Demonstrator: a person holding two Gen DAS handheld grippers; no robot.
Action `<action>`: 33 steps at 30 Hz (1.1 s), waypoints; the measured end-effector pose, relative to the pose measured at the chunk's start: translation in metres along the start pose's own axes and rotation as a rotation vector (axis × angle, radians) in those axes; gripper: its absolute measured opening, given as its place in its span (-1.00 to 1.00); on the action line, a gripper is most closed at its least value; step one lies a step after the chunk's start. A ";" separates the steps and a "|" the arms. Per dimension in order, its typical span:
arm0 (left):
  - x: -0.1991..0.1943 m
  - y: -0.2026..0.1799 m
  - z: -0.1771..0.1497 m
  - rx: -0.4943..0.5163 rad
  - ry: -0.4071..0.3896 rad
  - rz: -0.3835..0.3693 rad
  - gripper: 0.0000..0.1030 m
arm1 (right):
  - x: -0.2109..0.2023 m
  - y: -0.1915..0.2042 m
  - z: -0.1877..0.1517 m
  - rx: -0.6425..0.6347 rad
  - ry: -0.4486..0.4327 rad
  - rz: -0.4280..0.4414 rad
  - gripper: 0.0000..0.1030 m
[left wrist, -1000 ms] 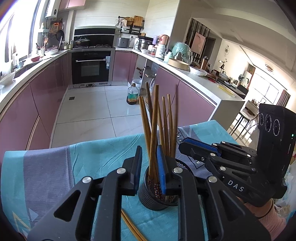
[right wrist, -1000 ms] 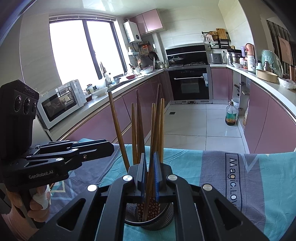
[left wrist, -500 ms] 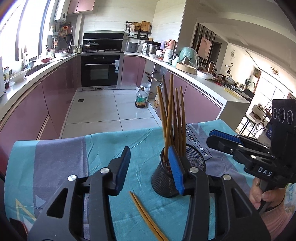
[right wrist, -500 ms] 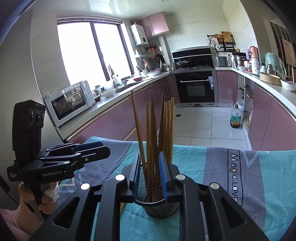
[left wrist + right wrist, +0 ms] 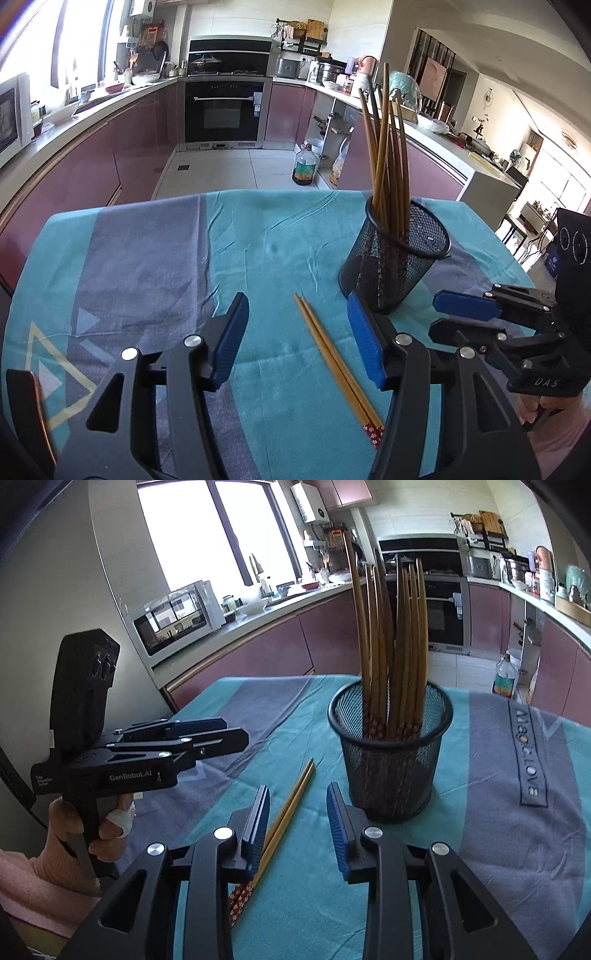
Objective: Organize utensils
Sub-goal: 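Lower the left gripper toward a remaining chopstick while the right gripper approaches the other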
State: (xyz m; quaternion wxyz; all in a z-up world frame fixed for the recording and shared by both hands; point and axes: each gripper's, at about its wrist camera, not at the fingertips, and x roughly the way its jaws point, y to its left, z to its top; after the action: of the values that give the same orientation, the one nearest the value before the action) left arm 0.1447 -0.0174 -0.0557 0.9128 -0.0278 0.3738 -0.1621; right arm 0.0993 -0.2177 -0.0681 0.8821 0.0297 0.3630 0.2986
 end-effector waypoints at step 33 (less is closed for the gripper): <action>0.024 0.009 -0.055 -0.041 0.125 -0.022 0.14 | 0.051 0.028 -0.041 -0.018 0.163 -0.093 -0.50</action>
State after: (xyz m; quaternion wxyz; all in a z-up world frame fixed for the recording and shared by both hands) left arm 0.1252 -0.0126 -0.1124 0.8850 -0.0405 0.4331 -0.1658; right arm 0.0869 -0.1731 -0.1224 0.8627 -0.0198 0.4320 0.2620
